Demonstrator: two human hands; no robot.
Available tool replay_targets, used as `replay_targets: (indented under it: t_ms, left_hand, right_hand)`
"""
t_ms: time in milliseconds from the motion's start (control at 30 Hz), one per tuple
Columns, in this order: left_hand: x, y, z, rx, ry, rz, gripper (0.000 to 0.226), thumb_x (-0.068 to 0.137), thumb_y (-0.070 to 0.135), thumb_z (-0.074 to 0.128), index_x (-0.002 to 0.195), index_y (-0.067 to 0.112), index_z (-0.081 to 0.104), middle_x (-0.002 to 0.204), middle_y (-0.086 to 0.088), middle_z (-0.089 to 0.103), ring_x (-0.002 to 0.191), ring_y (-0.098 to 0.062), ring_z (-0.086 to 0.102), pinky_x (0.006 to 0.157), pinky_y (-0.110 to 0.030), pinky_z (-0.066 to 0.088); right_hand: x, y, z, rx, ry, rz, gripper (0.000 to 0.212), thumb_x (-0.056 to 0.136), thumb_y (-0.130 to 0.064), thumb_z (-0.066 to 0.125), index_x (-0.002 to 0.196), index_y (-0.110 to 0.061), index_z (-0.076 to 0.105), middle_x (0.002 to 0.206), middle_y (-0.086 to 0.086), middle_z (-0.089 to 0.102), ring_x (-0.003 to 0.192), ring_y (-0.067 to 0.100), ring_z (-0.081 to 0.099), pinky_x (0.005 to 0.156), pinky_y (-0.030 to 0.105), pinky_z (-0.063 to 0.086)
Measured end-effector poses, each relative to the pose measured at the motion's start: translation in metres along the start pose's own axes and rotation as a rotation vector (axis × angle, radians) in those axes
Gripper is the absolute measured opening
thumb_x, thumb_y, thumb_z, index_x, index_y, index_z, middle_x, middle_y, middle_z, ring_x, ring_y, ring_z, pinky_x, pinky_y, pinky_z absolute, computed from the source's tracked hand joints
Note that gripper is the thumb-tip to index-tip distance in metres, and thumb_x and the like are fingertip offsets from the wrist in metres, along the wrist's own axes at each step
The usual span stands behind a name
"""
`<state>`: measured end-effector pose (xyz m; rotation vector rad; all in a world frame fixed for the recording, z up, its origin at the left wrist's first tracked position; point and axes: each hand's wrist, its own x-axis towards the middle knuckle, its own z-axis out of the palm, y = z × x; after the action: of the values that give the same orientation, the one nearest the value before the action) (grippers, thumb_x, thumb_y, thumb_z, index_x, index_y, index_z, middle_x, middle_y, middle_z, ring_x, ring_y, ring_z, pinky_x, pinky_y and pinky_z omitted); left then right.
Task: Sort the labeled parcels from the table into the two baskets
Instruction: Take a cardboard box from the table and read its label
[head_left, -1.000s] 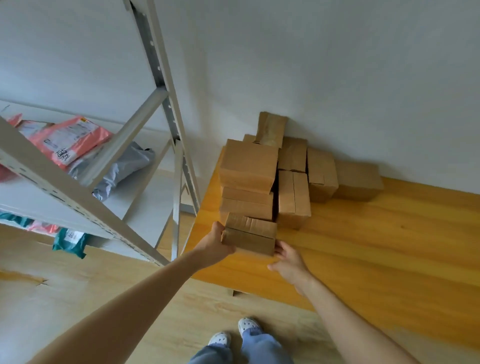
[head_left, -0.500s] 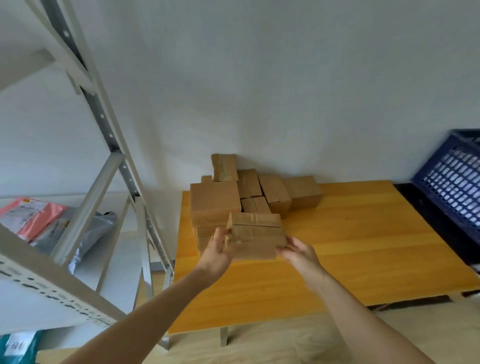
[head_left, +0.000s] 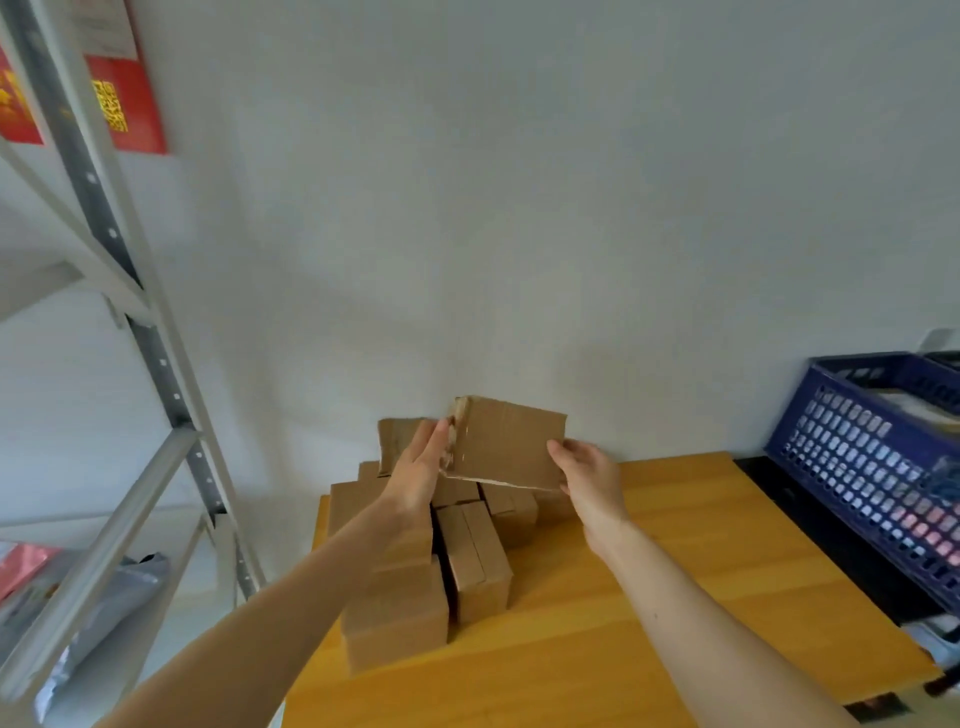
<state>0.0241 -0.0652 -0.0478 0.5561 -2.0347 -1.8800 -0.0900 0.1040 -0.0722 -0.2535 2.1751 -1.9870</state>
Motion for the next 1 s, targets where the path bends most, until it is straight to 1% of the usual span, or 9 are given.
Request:
replay_targets:
  t_ms: [100,233,400,567,633,733,867,933,1000]
  left_hand:
    - [0.01,0.011,0.002,0.017,0.03,0.016,0.032,0.1,0.052,0.026,0.121,0.041,0.048,0.108,0.01,0.059,0.103,-0.013,0.053,0.098,-0.037,0.035]
    - [0.016,0.027,0.006,0.019,0.057,0.015,0.032,0.101,0.049,0.025,0.117,0.037,0.049,0.094,0.004,0.065,0.093,-0.013,0.057,0.088,-0.034,0.035]
    - [0.016,0.037,0.009,0.059,0.056,0.036,0.041,0.1,0.049,0.031,0.13,0.028,0.048,0.099,0.002,0.067,0.092,-0.01,0.059,0.099,-0.042,0.037]
    - [0.012,0.042,0.005,0.194,0.089,0.054,0.054,0.09,0.054,0.05,0.129,0.016,0.054,0.128,0.001,0.051,0.103,-0.011,0.055,0.078,-0.019,0.044]
    - [0.008,0.043,0.005,0.224,0.087,0.039,0.054,0.085,0.056,0.056,0.123,0.018,0.052,0.113,0.006,0.058,0.092,-0.002,0.059,0.058,-0.011,0.045]
    - [0.005,0.042,0.008,0.186,0.068,0.029,0.056,0.079,0.05,0.068,0.116,0.015,0.046,0.093,0.012,0.064,0.082,0.004,0.062,0.049,-0.006,0.046]
    - [0.007,0.04,0.009,0.254,0.05,0.019,0.082,0.071,0.048,0.078,0.133,0.021,0.03,0.112,0.003,0.057,0.096,-0.007,0.059,0.069,-0.016,0.051]
    - [0.006,0.038,0.014,0.231,-0.068,0.013,0.095,0.074,0.037,0.079,0.143,0.034,0.014,0.112,0.004,0.055,0.097,-0.007,0.059,0.069,-0.018,0.054]
    - [0.008,0.035,0.022,0.173,-0.147,0.004,0.097,0.077,0.028,0.078,0.145,0.043,0.011,0.111,0.002,0.059,0.095,-0.013,0.066,0.068,-0.024,0.056]
  right_hand:
    - [0.01,-0.008,-0.004,0.01,-0.006,-0.008,0.012,0.093,-0.039,0.06,0.103,-0.032,0.058,0.11,-0.005,0.065,0.108,0.018,0.06,0.1,0.042,0.047]
    - [0.017,-0.02,-0.007,0.133,-0.083,0.021,0.021,0.096,-0.035,0.056,0.108,-0.02,0.062,0.099,0.001,0.073,0.099,0.015,0.067,0.095,0.034,0.051]
    - [0.019,-0.027,-0.008,0.215,-0.162,0.0,0.019,0.093,-0.023,0.061,0.111,-0.017,0.061,0.095,-0.003,0.075,0.09,0.013,0.072,0.082,0.032,0.058]
    - [0.019,-0.033,-0.009,0.259,-0.15,-0.016,0.014,0.092,-0.02,0.062,0.106,-0.021,0.063,0.093,-0.005,0.075,0.084,0.009,0.072,0.067,0.028,0.059]
    - [0.019,-0.038,-0.01,0.28,-0.161,-0.014,0.015,0.091,-0.02,0.063,0.106,-0.022,0.063,0.09,-0.006,0.074,0.084,0.009,0.071,0.063,0.025,0.057]
    - [0.017,-0.042,-0.011,0.273,-0.175,-0.001,0.016,0.091,-0.022,0.064,0.107,-0.023,0.063,0.093,-0.002,0.073,0.091,0.014,0.069,0.07,0.031,0.059]
    - [0.015,-0.041,-0.021,0.31,-0.23,-0.016,0.026,0.09,-0.021,0.065,0.115,-0.017,0.062,0.094,0.001,0.073,0.096,0.017,0.069,0.073,0.032,0.059]
    - [0.013,-0.04,-0.025,0.298,-0.244,-0.031,0.041,0.088,-0.02,0.067,0.127,-0.014,0.056,0.102,0.001,0.072,0.099,0.017,0.068,0.082,0.034,0.058]
    - [0.011,-0.038,-0.024,0.301,-0.21,-0.009,0.067,0.084,-0.019,0.072,0.142,-0.016,0.038,0.12,0.005,0.065,0.108,0.02,0.064,0.098,0.043,0.05]
